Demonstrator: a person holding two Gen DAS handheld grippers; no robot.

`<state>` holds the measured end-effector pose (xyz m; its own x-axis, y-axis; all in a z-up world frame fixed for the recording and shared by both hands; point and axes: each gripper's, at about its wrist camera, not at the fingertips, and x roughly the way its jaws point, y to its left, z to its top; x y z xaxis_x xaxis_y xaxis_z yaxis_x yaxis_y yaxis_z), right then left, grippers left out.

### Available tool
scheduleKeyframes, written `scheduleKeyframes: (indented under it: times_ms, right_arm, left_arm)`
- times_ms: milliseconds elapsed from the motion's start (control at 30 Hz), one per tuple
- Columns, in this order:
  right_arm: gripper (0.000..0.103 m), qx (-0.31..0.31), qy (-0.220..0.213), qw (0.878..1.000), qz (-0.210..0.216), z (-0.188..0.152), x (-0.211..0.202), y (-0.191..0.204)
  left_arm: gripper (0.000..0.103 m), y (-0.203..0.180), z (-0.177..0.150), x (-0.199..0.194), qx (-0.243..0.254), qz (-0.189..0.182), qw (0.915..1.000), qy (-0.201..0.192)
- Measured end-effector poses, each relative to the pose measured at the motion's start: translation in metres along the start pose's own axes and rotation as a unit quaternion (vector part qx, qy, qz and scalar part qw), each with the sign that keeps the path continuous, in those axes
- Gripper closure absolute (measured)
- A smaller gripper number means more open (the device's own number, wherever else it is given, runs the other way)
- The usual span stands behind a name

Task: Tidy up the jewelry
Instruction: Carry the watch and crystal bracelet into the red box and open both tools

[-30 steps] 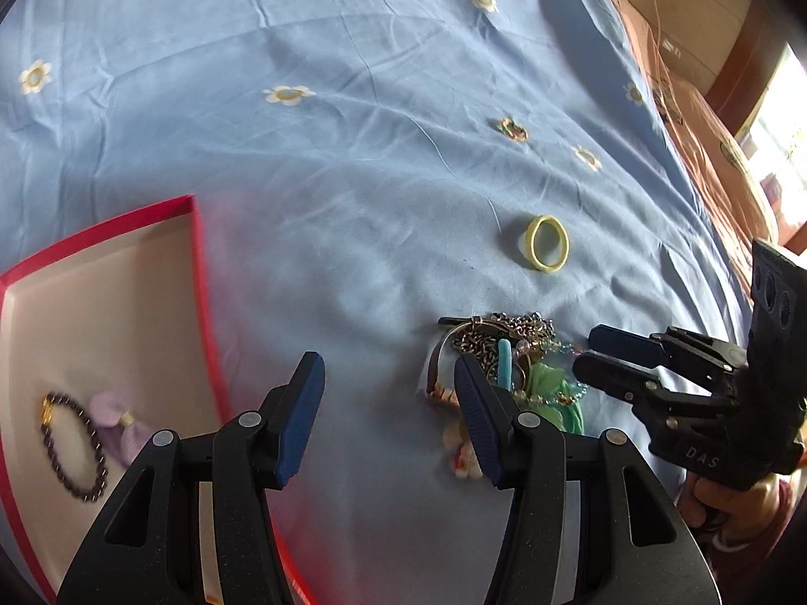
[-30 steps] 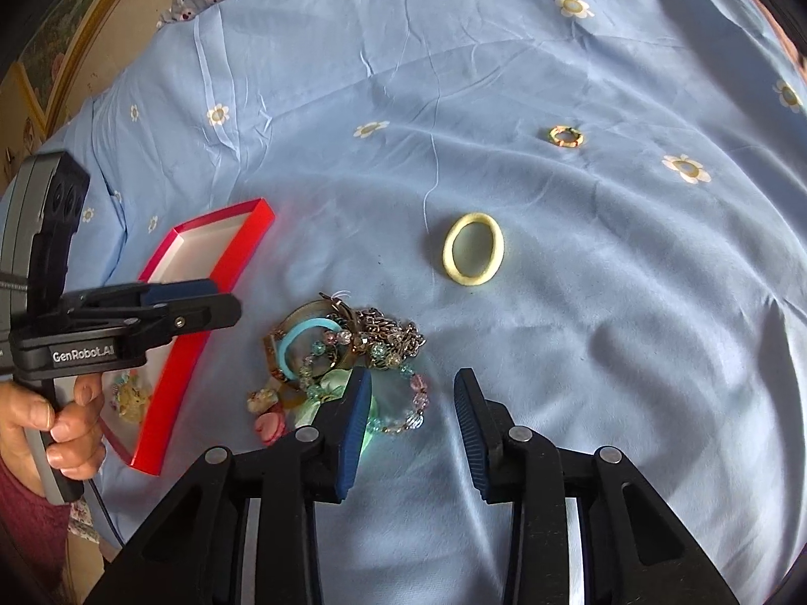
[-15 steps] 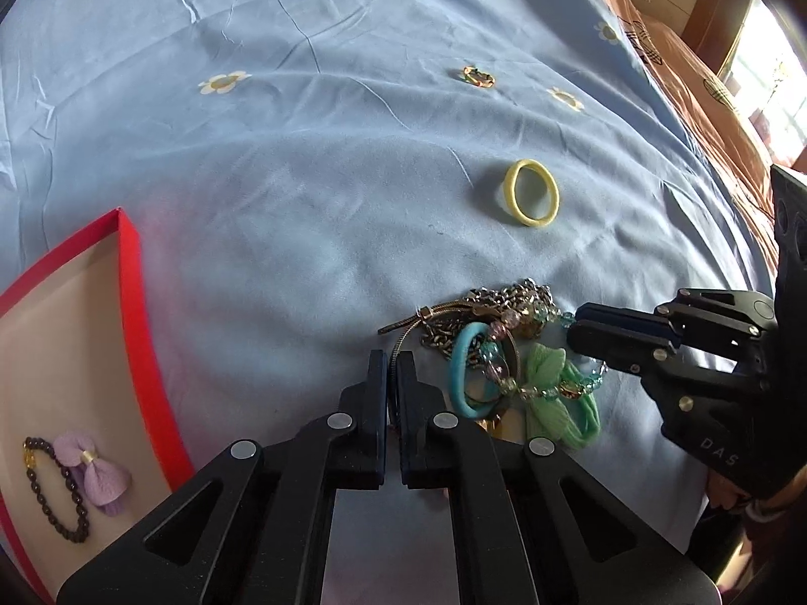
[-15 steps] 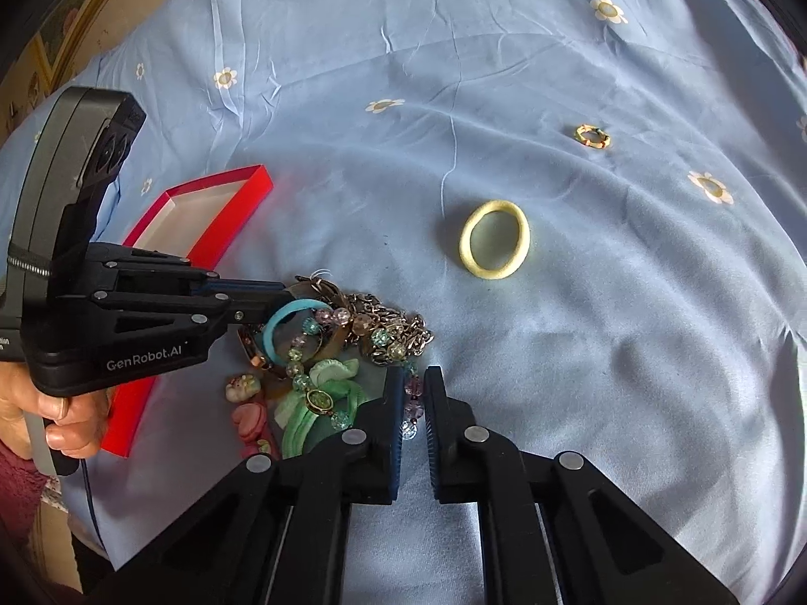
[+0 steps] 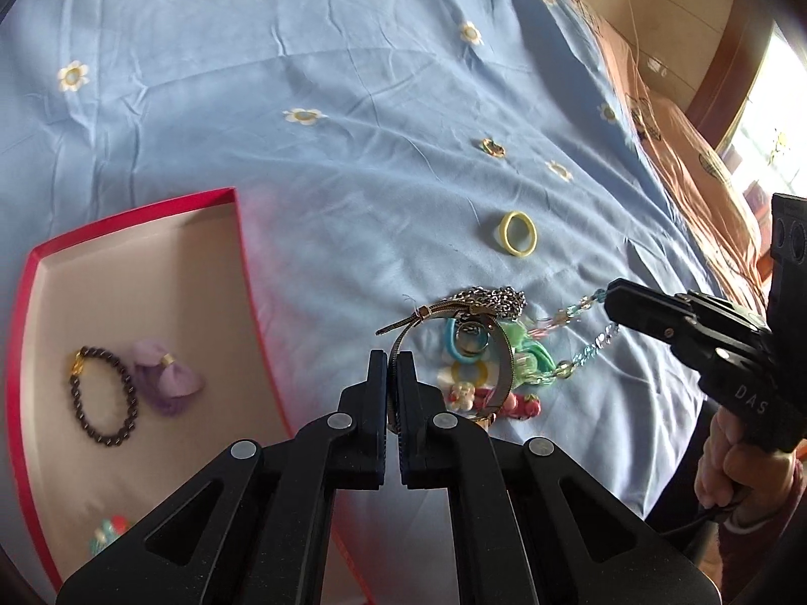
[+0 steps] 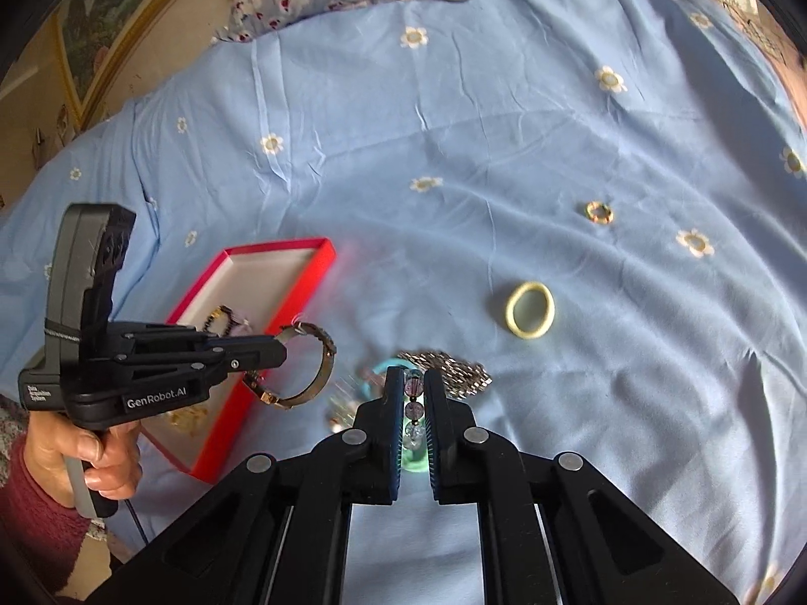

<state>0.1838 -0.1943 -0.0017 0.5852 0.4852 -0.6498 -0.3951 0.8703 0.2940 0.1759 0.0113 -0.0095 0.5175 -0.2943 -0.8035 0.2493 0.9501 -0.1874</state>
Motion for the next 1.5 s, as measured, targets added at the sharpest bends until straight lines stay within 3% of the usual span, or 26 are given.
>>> scheduleKeyframes:
  times_ms: [367,900,1500]
  right_arm:
    - [0.096,-0.027,-0.020,0.999,0.022,0.008,-0.013,0.039]
    - [0.096,-0.070,-0.010,0.993,0.093,0.018,0.021,0.119]
    - [0.096,-0.085,0.029,0.984,0.154,0.021,0.087,0.181]
  left_arm:
    - [0.101,0.039,-0.026,-0.044,-0.055,0.013,0.9979,-0.031]
    - [0.101,0.119,-0.071,-0.085,-0.143,0.059,0.9867,-0.050]
    - [0.101,0.185,-0.085,-0.076,-0.199,0.098,0.9746,-0.032]
